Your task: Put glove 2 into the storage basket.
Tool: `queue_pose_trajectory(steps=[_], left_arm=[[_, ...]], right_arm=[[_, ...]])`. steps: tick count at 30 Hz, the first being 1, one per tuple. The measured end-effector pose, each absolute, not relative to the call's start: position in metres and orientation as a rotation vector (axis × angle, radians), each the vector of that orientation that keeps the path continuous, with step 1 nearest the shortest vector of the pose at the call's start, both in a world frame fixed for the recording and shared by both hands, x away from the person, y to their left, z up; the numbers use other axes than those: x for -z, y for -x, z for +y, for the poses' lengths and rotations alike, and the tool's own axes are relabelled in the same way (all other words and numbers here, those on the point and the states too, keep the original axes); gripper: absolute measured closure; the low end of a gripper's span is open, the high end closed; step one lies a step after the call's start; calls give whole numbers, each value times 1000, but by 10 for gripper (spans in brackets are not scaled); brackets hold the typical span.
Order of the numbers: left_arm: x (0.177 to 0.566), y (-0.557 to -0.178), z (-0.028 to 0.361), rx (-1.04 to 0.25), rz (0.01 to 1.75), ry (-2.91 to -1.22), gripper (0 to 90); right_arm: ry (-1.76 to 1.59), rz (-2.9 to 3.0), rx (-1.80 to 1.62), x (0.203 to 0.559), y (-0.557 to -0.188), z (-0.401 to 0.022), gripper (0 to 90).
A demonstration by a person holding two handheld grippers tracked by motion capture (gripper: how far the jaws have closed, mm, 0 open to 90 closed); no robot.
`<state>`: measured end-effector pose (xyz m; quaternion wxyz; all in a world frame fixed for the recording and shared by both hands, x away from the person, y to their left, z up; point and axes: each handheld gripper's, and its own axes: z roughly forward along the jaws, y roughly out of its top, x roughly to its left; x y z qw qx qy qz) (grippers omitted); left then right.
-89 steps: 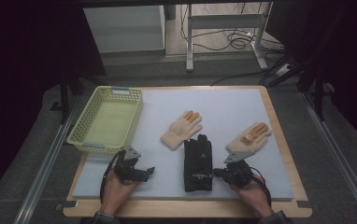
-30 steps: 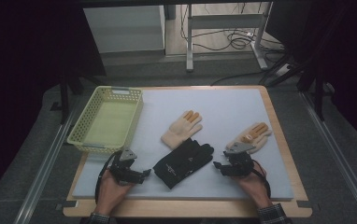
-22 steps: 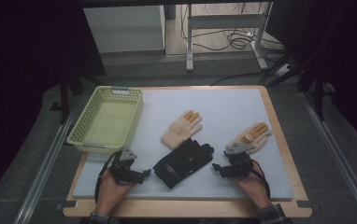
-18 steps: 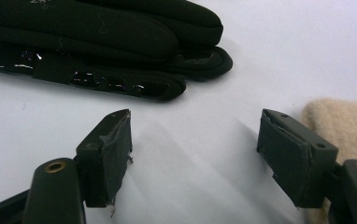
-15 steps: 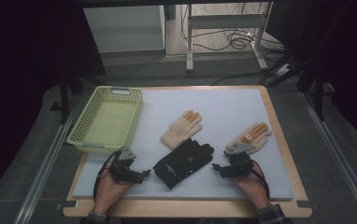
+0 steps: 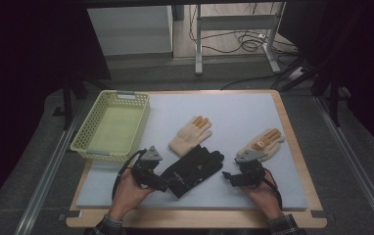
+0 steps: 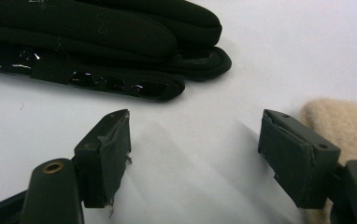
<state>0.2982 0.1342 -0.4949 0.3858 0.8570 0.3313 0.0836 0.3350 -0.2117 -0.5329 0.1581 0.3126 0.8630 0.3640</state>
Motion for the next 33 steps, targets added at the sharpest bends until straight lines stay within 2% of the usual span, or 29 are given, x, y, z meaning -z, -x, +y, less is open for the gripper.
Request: queue_pose_trajectory(steps=[7, 10, 13, 17, 25, 29, 30, 33], left_arm=[[504, -313, 85, -188, 792, -2268, 0], [511, -319, 70, -232, 802, -2325, 0], [522, -325, 64, -251, 817, -2372, 0], [532, -325, 63, -165, 819, -2369, 0], [533, -315, 57, -210, 795, -2409, 6], [526, -310, 60, -232, 815, -2400, 188], [525, -309, 60, -233, 817, -2397, 289], [523, -304, 60, -265, 820, -2394, 470]], right_arm=[[-895, 2467, -1040, 533, -335, -212, 249], [-895, 2467, -1040, 533, -335, -212, 249], [-895, 2467, -1039, 533, -335, -212, 248], [-895, 2467, -1040, 533, -335, -212, 248], [-895, 2466, -1039, 533, -335, -212, 247], [-895, 2466, -1038, 533, -335, -212, 247], [-895, 2466, -1039, 533, -335, -212, 246], [-893, 2466, -1038, 533, -335, -212, 246]])
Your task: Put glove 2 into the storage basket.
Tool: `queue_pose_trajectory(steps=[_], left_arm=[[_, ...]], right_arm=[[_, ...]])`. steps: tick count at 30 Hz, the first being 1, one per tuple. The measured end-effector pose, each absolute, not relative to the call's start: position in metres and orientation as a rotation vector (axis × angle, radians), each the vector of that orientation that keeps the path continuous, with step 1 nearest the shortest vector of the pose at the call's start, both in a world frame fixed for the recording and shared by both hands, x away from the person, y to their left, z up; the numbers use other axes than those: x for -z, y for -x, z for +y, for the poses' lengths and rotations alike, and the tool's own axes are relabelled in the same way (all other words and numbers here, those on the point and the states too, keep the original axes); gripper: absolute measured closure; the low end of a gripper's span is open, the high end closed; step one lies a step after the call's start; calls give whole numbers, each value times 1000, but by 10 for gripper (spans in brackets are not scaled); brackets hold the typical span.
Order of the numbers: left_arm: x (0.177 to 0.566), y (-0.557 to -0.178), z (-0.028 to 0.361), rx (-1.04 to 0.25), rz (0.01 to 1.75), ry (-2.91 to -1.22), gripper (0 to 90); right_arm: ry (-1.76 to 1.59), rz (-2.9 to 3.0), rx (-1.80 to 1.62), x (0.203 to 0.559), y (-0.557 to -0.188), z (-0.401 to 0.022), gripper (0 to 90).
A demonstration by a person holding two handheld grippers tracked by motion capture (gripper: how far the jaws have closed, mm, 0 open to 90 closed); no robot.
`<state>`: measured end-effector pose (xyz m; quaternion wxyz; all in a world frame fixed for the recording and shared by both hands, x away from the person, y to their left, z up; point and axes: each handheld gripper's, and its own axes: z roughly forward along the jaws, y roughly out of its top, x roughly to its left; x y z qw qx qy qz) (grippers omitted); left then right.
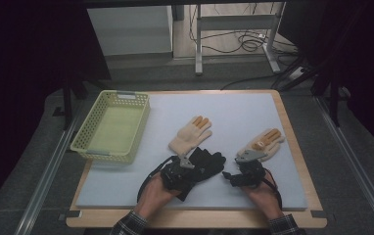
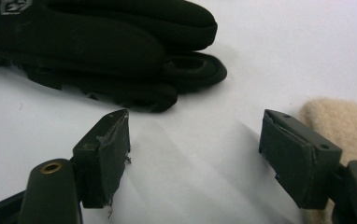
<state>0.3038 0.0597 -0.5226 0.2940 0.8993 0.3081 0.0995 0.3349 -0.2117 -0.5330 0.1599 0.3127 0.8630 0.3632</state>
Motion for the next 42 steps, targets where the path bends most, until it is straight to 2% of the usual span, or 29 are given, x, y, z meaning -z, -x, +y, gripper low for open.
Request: queue_pose_trajectory(steps=[3, 6, 29, 42], left_arm=[[521, -301, 60, -307, 811, -2396, 577], [516, -305, 64, -271, 825, -2369, 619], [443, -353, 123, -405, 1015, -2241, 600], [416, -382, 189, -505, 1176, -2171, 592]], right_arm=[[-895, 2465, -1037, 533, -335, -212, 244], [-896, 2464, -1036, 533, -335, -212, 242], [-898, 2463, -1037, 533, -335, -212, 237], [-896, 2461, -1039, 533, -335, -212, 237]])
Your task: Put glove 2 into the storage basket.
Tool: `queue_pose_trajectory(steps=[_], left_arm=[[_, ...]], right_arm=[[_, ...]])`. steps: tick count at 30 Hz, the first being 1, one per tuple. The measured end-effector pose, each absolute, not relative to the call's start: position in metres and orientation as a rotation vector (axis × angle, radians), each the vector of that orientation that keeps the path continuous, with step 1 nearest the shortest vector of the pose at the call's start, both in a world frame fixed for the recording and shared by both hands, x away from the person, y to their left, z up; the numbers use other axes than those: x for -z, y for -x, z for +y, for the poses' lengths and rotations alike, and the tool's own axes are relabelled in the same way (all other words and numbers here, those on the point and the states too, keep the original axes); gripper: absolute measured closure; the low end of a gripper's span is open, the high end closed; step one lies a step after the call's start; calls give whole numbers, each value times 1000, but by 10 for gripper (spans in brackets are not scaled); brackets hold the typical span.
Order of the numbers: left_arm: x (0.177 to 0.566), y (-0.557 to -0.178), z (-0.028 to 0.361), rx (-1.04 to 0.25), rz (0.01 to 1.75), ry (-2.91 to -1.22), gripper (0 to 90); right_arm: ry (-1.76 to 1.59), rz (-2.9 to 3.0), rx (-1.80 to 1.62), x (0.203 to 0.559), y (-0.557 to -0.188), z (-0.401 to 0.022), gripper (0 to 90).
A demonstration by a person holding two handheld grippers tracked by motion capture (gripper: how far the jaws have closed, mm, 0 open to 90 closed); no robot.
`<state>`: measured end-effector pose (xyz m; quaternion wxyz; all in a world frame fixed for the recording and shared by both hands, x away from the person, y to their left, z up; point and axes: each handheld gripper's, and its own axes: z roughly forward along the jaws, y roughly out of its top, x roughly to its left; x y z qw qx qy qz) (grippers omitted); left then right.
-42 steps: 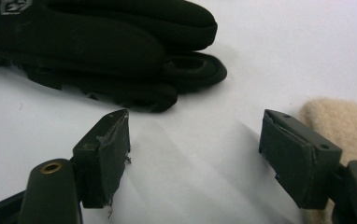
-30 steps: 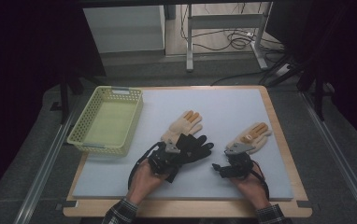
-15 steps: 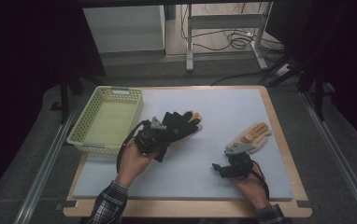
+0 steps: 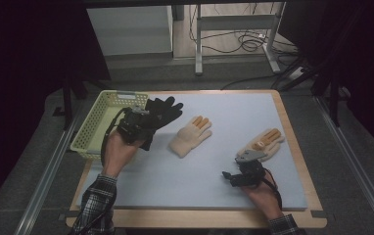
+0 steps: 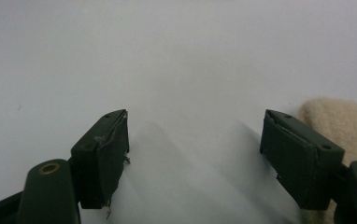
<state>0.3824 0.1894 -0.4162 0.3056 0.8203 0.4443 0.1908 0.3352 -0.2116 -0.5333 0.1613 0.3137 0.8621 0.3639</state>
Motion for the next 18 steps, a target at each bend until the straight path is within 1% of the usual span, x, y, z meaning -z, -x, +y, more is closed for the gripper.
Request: queue_pose_trajectory(steps=[11, 18], left_arm=[[413, -401, 243, -569, 1320, -2128, 590], [423, -411, 283, -591, 1425, -2075, 581]], right_arm=[[-895, 2461, -1039, 533, -335, -212, 237], [-895, 2461, -1040, 533, -335, -212, 237]])
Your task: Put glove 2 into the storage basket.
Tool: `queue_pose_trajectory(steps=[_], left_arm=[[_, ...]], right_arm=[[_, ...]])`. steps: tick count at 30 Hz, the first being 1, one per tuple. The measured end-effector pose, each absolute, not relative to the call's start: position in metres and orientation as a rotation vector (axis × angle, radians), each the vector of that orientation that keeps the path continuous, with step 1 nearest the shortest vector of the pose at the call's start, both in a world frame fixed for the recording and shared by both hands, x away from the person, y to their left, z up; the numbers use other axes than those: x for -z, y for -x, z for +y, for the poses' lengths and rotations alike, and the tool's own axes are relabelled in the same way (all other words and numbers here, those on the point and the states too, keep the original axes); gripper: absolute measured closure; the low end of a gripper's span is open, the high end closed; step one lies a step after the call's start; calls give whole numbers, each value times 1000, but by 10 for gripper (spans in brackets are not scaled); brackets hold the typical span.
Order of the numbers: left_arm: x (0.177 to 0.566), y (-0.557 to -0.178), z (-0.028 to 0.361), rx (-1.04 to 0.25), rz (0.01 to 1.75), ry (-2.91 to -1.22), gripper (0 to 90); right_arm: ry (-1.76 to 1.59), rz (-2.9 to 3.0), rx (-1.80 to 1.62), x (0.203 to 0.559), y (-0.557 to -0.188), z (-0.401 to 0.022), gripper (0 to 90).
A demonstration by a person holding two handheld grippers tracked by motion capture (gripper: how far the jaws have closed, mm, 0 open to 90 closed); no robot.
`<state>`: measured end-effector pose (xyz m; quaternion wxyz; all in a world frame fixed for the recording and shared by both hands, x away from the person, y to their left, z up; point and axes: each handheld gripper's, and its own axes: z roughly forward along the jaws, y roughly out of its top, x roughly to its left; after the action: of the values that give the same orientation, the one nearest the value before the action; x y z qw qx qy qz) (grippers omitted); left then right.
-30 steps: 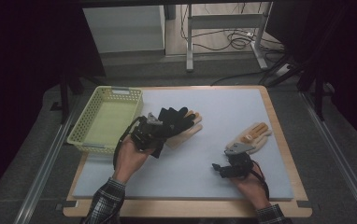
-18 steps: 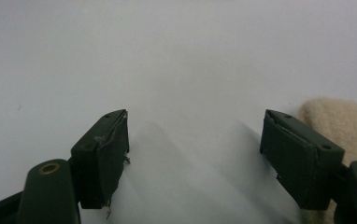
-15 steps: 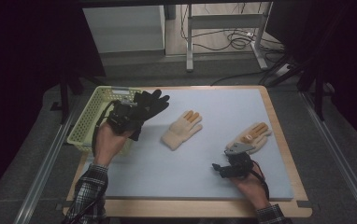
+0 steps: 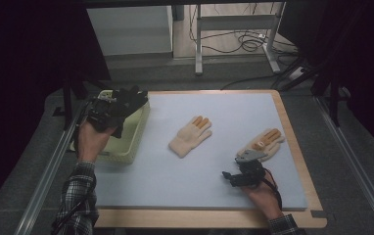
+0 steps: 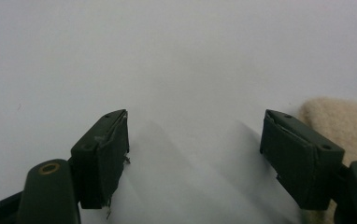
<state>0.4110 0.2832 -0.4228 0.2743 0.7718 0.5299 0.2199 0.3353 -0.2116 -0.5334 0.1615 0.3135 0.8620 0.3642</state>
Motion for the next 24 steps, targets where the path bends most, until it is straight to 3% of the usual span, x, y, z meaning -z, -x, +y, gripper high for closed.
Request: queue_pose_trajectory(steps=[11, 18, 24], left_arm=[[464, -427, 327, -534, 1599, -2051, 568], [483, -440, 332, -472, 1674, -2100, 557], [489, -451, 331, -492, 1727, -2165, 541]], right_arm=[[-896, 2460, -1040, 533, -335, -212, 237], [-896, 2461, -1040, 533, -335, -212, 237], [-895, 2461, -1040, 533, -335, -212, 237]])
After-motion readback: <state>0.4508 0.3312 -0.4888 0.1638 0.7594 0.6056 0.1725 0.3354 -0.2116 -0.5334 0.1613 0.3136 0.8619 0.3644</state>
